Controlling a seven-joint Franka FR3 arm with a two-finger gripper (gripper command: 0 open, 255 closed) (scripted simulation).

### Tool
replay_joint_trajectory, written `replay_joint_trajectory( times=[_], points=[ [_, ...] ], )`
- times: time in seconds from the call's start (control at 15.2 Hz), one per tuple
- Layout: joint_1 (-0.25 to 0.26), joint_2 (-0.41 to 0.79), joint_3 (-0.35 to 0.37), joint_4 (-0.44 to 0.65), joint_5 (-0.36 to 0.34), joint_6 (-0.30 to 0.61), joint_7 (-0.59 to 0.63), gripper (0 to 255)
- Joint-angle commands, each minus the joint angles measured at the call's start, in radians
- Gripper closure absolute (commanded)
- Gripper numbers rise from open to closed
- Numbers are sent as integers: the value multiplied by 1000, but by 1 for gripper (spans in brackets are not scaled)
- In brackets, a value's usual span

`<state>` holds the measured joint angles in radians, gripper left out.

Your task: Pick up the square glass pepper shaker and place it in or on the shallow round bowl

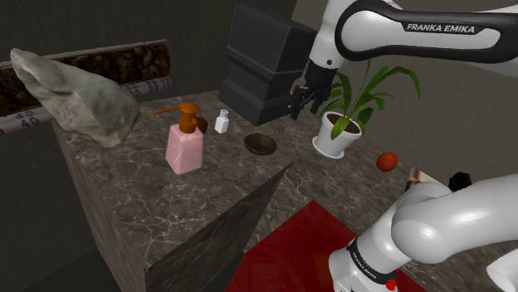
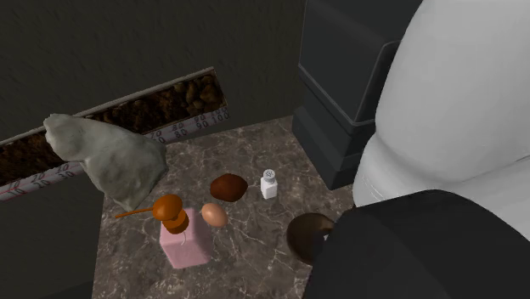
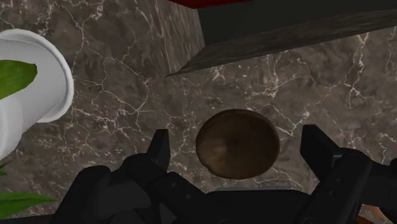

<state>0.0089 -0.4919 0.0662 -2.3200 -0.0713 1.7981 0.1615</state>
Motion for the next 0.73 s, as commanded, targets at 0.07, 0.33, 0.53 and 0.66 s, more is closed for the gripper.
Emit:
replay_joint_trajectory(
  times=[0.07,0.33,0.53,0.66],
  points=[
    [1,121,3,62,9,51,6,0],
    [4,286,9,173,19,94,13,0],
    [7,409,14,270,25,112,17,0],
    [10,491,17,340,29,118,19,0]
  ],
)
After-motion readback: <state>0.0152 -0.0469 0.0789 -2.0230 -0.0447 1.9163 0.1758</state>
